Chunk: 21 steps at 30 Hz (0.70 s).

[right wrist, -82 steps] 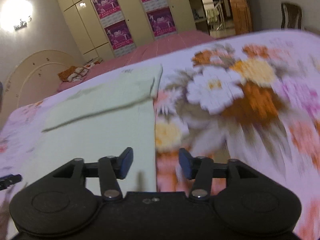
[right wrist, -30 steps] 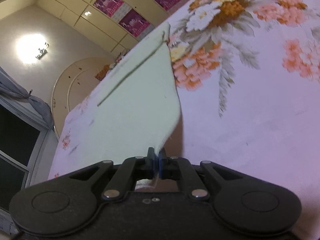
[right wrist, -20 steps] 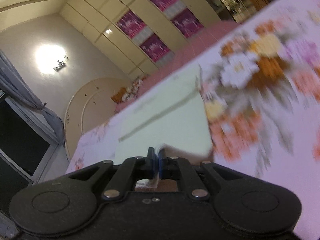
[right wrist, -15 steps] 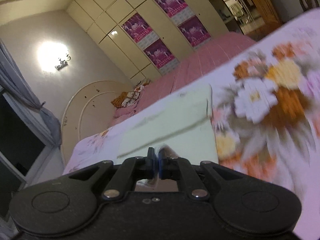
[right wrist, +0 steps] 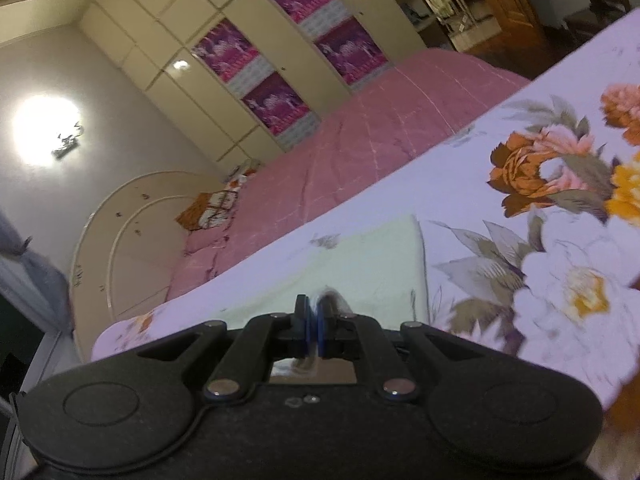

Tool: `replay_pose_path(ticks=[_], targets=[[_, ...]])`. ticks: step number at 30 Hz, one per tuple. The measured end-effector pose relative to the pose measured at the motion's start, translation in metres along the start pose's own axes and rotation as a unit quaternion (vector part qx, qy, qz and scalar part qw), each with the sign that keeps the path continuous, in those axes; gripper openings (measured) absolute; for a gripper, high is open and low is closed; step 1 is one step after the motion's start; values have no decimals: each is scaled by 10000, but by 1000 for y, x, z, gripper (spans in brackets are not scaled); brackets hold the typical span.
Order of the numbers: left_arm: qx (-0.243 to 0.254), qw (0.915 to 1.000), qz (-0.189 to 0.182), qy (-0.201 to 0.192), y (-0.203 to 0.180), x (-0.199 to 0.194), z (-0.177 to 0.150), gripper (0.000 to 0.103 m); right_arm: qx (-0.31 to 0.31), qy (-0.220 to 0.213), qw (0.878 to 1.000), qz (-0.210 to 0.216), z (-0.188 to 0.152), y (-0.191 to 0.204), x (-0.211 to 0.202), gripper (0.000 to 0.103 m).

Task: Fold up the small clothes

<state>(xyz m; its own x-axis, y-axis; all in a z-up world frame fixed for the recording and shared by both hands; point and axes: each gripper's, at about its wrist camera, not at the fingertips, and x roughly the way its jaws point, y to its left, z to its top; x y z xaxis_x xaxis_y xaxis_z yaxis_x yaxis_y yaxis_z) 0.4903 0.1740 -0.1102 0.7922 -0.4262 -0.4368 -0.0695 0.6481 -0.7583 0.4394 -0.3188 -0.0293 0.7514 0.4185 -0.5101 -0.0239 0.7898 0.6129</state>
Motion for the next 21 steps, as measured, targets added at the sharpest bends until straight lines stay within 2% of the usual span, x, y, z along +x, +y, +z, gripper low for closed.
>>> replay_pose_path(ticks=[4, 7, 8, 9, 10, 11, 14, 18, 19, 21], targets=[[160, 9997, -29, 206, 10, 34, 9, 5, 94, 158, 9995, -250, 5, -10, 41, 4], [248, 9996, -149, 68, 9, 42, 20, 7, 73, 191, 9988, -450, 7, -16, 60, 5], [206, 9997, -159, -9, 11, 41, 23, 27, 85, 139, 9987, -488, 7, -16, 62, 9], [197, 9996, -174, -124, 11, 38, 24, 58, 122, 38, 9985, -530, 7, -18, 61, 13], [268, 9991, -140, -301, 12, 32, 22, 66, 143, -86, 9983, -550, 9, -21, 59, 26], [402, 9984, -95, -379, 10, 30, 24, 67, 118, -202, 9979, -609, 8, -22, 56, 32], [723, 9971, -6, -247, 6, 33, 29, 67, -31, -265, 9980, -572, 7, -23, 49, 33], [1502, 9876, 448, 14, -7, 43, 32, 65, -395, -85, 9975, -588, 6, -18, 53, 33], [1726, 9830, 626, 94, -11, 45, 32, 61, -499, -29, 9971, -572, 7, -14, 55, 33], [2042, 9750, 811, 339, -18, 52, 31, 47, -781, 125, 9951, -601, 4, -6, 62, 33]])
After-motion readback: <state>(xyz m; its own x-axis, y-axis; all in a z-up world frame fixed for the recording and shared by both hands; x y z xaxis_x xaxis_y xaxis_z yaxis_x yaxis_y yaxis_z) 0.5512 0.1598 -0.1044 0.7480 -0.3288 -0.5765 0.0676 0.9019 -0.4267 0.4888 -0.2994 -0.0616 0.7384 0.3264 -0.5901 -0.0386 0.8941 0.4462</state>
